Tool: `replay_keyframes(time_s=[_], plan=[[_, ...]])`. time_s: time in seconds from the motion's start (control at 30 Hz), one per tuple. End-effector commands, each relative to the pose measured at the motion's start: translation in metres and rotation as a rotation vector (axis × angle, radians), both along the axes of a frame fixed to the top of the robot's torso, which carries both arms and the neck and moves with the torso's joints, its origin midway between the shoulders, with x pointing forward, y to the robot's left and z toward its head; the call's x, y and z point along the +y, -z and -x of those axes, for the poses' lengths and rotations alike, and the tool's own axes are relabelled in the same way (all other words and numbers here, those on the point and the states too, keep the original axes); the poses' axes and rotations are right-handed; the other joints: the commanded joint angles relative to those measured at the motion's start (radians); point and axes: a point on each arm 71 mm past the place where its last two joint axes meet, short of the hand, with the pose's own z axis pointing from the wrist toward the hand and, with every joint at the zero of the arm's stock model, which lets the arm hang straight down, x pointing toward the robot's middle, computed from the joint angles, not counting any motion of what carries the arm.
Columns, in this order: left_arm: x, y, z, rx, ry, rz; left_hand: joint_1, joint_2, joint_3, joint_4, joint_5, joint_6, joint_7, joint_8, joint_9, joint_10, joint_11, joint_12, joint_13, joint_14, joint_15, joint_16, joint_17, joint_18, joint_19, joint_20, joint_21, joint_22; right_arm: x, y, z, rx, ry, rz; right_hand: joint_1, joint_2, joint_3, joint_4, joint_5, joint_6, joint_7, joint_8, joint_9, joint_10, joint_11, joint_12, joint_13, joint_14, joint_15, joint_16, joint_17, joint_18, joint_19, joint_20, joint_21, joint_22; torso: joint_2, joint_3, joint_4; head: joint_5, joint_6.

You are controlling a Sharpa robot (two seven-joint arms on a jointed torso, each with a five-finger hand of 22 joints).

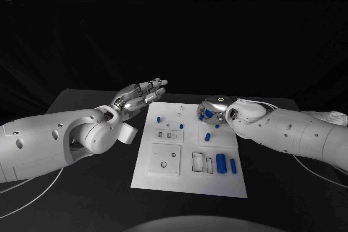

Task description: Assemble the parts on the task board

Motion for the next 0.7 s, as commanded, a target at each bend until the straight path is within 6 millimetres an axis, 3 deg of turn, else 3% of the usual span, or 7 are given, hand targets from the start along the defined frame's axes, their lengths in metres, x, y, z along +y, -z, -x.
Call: replay_keyframes(time_s=[0.03,0.37,0.6,0.7], plan=[[-0.002,0.000,0.001,0.000,0.022,0.005,0.011,0.002,0.006,0.001,0.007,0.008,0.002,0.008,0.001,0.000,0.008,0.005,0.001,0.000,0.009,0.006,0.002,0.016,0.000,0.009,0.004,-0.009,-0.001,0.003,0.001,0.007,-0.002,-0.001,0.006,0.018,0.001,-0.009,0.005,0.002,0.009,0.008,0.017,0.025,-0.008,0.012,0.014,-0.001,-0.009,-0.004,0.001,-0.010,0.008,-0.002,0.009,0.010,-0.001,-0.0003,0.0000,0.002,-0.004],[0.003,0.001,0.001,0.003,0.008,-0.001,0.012,0.002,0.006,0.001,0.007,0.010,0.002,0.010,0.001,0.001,0.009,0.006,0.002,0.001,0.011,0.007,0.002,0.016,0.001,0.010,0.005,-0.008,0.002,-0.007,0.000,-0.017,-0.004,-0.046,0.004,0.021,-0.002,-0.017,0.001,0.011,0.016,0.019,0.051,0.049,-0.006,0.019,0.023,0.001,-0.009,-0.008,-0.004,-0.013,0.015,-0.004,0.014,0.021,-0.001,-0.0001,0.0005,0.017,-0.013],[0.005,0.001,0.000,0.005,0.001,-0.005,0.013,0.003,0.007,0.001,0.008,0.013,0.003,0.012,0.002,0.002,0.010,0.006,0.002,0.001,0.012,0.008,0.002,0.016,0.001,0.010,0.005,-0.008,0.015,-0.027,-0.010,-0.024,0.003,-0.058,0.000,0.021,-0.004,-0.017,-0.011,0.015,0.016,0.022,0.065,0.057,-0.006,0.016,0.024,0.002,-0.009,-0.009,-0.006,-0.013,0.016,-0.004,0.013,0.023,-0.001,-0.0013,0.0001,0.017,-0.021],[0.006,0.001,-0.001,0.003,-0.004,-0.007,0.015,0.003,0.007,0.001,0.009,0.016,0.004,0.014,0.002,0.003,0.010,0.006,0.002,0.002,0.013,0.010,0.003,0.016,0.002,0.011,0.006,-0.008,0.022,-0.031,-0.015,-0.015,0.011,-0.054,-0.001,0.022,-0.004,-0.017,-0.013,0.016,0.016,0.022,0.066,0.057,-0.006,0.015,0.023,0.002,-0.009,-0.010,-0.008,-0.012,0.016,-0.004,0.013,0.022,-0.001,-0.0022,0.0019,0.024,-0.022]])
